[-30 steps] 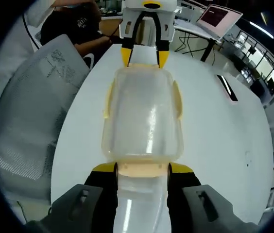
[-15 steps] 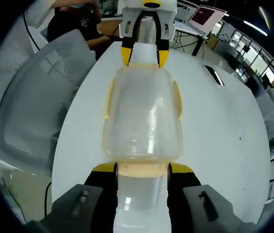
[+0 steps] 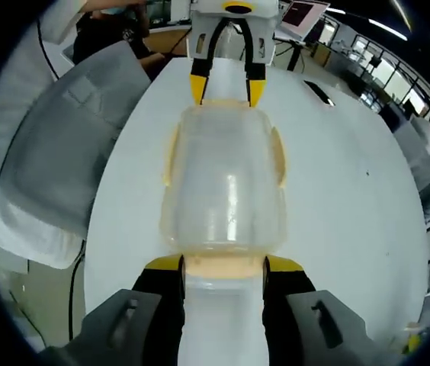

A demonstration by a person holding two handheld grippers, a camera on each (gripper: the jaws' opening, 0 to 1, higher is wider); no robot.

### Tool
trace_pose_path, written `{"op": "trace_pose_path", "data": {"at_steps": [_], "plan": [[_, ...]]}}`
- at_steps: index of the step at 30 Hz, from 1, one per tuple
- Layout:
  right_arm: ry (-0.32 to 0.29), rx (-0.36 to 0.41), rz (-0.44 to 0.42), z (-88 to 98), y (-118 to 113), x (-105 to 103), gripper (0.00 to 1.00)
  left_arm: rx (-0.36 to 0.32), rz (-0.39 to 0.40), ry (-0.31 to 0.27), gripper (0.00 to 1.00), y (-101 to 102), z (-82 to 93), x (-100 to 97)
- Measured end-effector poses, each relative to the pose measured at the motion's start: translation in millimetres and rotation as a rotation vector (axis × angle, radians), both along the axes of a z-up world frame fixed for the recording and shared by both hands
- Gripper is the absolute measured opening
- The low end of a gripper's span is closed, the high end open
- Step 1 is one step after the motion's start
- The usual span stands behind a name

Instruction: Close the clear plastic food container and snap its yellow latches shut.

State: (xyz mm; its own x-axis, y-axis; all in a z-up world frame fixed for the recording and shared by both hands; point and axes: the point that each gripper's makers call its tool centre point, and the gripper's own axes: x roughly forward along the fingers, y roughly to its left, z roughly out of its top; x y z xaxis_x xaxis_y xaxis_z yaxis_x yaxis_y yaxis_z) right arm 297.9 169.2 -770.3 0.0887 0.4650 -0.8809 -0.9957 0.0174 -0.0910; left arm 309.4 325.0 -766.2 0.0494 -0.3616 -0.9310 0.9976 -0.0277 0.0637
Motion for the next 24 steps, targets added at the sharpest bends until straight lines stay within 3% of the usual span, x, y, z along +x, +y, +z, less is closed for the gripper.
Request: {"op": "trace_pose_path", "data": {"at_steps": [10,24], "plan": [[0.015,-0.018,-0.039,-9.3,-26,-4,0.36,0.003,-0.034,0.013,0.33,-26,-6.2,4.1],[0.045,-0.007,-0.032,-14.8,-18,-8,0.36,0.040,-0.023,0.047,0.33,-17,-14.4,0.3]]}}
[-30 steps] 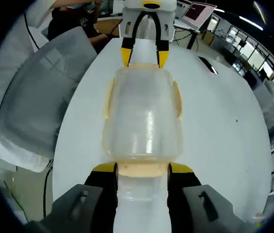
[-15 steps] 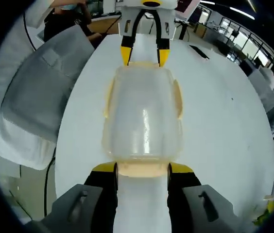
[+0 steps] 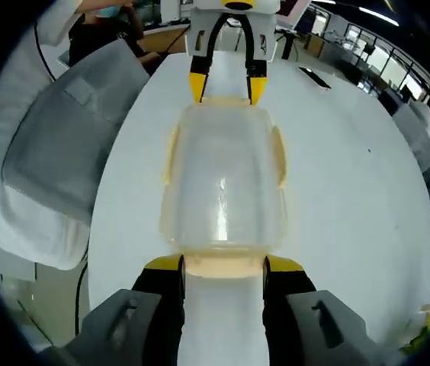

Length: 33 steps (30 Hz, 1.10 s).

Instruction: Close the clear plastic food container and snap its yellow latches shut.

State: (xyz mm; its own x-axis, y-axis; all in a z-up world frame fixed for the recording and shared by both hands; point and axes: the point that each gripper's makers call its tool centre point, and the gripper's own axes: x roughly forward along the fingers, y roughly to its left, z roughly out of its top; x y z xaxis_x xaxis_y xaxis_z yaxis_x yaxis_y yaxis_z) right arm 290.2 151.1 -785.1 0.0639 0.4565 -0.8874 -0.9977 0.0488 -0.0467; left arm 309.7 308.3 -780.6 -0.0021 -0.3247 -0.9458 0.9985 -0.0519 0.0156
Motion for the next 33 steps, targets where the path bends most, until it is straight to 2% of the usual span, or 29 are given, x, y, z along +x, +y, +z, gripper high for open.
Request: {"op": "trace_pose_path", "data": {"at_steps": [1,7,16,19,22,24,28,30,31,33], "plan": [[0.001,-0.003,0.005,-0.3,-1,-1,0.36,0.002,0.009,0.014,0.34,0,-2.4,-1.4],[0.011,0.000,-0.007,-1.5,-2,-3,0.37,0.000,-0.006,0.013,0.34,-1,-3.7,-2.7],[0.025,-0.028,-0.019,-7.8,-4,-3,0.37,0.012,-0.031,-0.006,0.35,1,-8.3,-1.8],[0.027,-0.071,-0.019,-18.1,-11,-4,0.35,0.030,-0.008,0.013,0.37,6,-12.3,-4.7],[0.050,-0.091,-0.042,-25.5,-17,-7,0.37,0.040,0.021,0.022,0.44,12,-15.5,-5.7],[0.061,-0.095,-0.059,-28.4,-21,-8,0.38,0.050,0.047,0.030,0.44,17,-16.7,-6.5],[0.098,-0.138,-0.128,-30.5,-36,-10,0.39,0.074,0.149,0.046,0.48,27,-17.0,-5.2],[0.110,-0.146,-0.183,-28.8,-43,-8,0.39,0.075,0.242,0.062,0.48,31,-15.5,-4.4],[0.124,-0.145,-0.215,-27.5,-46,-8,0.40,0.045,0.307,0.101,0.48,28,-12.6,-7.0],[0.147,-0.153,-0.295,-23.8,-56,-5,0.38,0.003,0.374,0.140,0.47,26,-7.2,-7.3]]}}
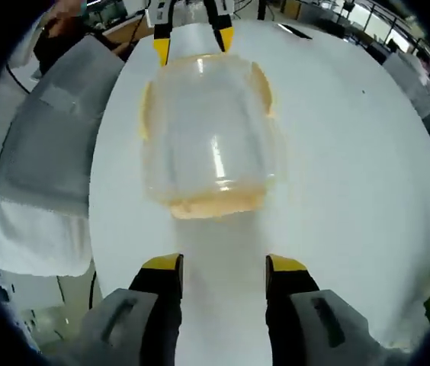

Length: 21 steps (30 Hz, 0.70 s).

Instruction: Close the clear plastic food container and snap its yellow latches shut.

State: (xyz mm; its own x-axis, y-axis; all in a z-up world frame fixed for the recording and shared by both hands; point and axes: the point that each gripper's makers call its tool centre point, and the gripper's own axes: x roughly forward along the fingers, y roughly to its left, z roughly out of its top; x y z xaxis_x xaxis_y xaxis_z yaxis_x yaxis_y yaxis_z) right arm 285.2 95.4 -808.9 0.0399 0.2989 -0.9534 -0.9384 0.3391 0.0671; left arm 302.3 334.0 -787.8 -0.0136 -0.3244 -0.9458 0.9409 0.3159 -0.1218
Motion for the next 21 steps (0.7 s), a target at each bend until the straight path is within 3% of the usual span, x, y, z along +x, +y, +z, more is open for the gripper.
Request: {"op": "trace_pose_path", "data": {"at_steps": [2,3,5,7,9,11,14,17,21], "plan": [[0.033,-0.025,-0.092,2.7,-11,1,0.34,-0.021,0.090,0.001,0.44,1,6.3,5.3],[0.062,-0.027,-0.203,7.1,-18,4,0.32,-0.028,0.152,0.026,0.44,2,9.5,5.4],[0.072,0.019,-0.274,13.3,-17,9,0.30,-0.052,0.311,0.093,0.45,2,14.6,6.4],[0.146,0.140,-0.420,27.6,-5,9,0.31,-0.147,0.456,0.176,0.43,-9,23.7,8.2],[0.230,0.275,-0.508,42.5,13,7,0.34,-0.263,0.574,0.219,0.40,-23,33.4,15.8],[0.349,0.379,-0.600,55.7,29,1,0.36,-0.300,0.688,0.278,0.40,-30,35.2,17.5],[0.444,0.483,-0.665,65.9,50,-2,0.35,-0.313,0.770,0.307,0.40,-36,28.6,18.3],[0.434,0.454,-0.681,57.3,54,0,0.33,-0.252,0.829,0.329,0.39,-35,19.1,13.2],[0.452,0.394,-0.678,44.5,60,-7,0.33,-0.266,0.864,0.350,0.35,-40,17.2,12.4]]}}
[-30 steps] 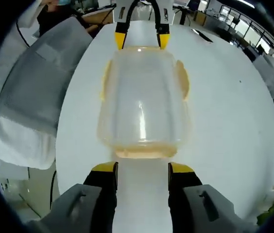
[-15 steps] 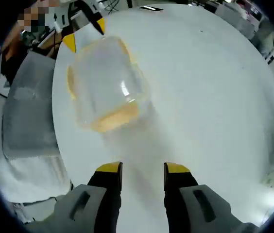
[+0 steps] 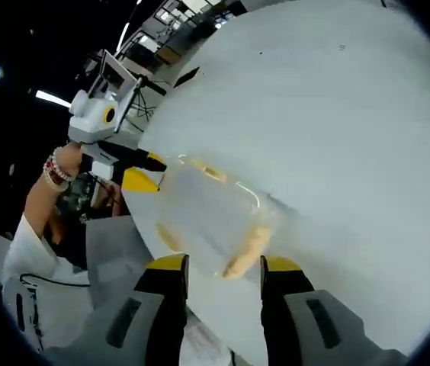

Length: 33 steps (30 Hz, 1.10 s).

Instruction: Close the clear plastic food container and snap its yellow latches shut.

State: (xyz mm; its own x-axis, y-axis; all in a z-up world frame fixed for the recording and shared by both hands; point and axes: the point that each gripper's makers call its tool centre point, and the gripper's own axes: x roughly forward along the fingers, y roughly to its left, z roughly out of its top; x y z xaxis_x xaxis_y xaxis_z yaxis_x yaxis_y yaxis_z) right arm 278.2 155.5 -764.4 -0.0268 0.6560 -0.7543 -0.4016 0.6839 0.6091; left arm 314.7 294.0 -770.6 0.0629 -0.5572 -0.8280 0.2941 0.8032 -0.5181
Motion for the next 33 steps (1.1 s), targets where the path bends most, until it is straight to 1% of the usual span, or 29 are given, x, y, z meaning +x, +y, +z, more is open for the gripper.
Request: {"op": "trace_pose_path", "data": {"at_steps": [1,2,3,4,5,7,8,10,12,13,15,17,23,28,33], "plan": [[-0.001,-0.001,0.000,-0.5,1,0,0.29,0.002,0.016,0.007,0.34,-1,-0.5,0.1],[-0.002,-0.003,-0.001,-1.2,3,1,0.26,0.006,0.010,0.004,0.34,0,-0.8,0.1],[-0.008,-0.042,-0.009,-5.8,0,3,0.25,0.016,0.012,0.004,0.32,2,-1.5,0.1],[-0.019,-0.070,0.019,-9.2,-3,2,0.22,0.025,0.015,0.006,0.30,3,-2.4,0.4],[-0.024,-0.077,0.022,-10.8,-4,4,0.19,0.034,0.007,0.010,0.27,5,-3.4,-0.6],[-0.020,-0.102,0.020,-16.1,-7,7,0.17,0.045,-0.004,0.025,0.25,7,-6.0,-3.3],[-0.013,-0.084,0.014,-14.2,-6,7,0.18,0.049,-0.004,0.036,0.25,7,-8.0,-5.0],[-0.002,-0.084,-0.001,-13.4,-7,9,0.18,0.071,-0.017,0.037,0.26,8,-12.0,-7.3],[-0.010,-0.080,0.003,-12.8,-6,12,0.18,0.099,-0.029,0.035,0.26,10,-16.9,-8.5],[-0.014,-0.081,0.007,-12.9,-6,13,0.18,0.083,-0.018,0.037,0.27,6,-16.3,-8.5],[-0.016,-0.087,0.013,-12.7,-6,14,0.18,0.098,0.004,0.047,0.27,9,-15.2,-7.4],[-0.016,-0.089,0.016,-13.0,-6,14,0.18,0.101,-0.008,0.042,0.27,9,-15.4,-6.8],[-0.017,-0.073,0.008,-14.1,-7,15,0.17,0.098,0.000,0.053,0.26,9,-15.8,-6.3],[-0.026,-0.085,0.022,-14.5,-5,15,0.16,0.079,0.019,0.066,0.24,11,-16.6,-5.6],[-0.014,-0.071,0.019,-15.8,-4,14,0.17,0.071,0.017,0.067,0.22,9,-16.8,-5.9]]}}
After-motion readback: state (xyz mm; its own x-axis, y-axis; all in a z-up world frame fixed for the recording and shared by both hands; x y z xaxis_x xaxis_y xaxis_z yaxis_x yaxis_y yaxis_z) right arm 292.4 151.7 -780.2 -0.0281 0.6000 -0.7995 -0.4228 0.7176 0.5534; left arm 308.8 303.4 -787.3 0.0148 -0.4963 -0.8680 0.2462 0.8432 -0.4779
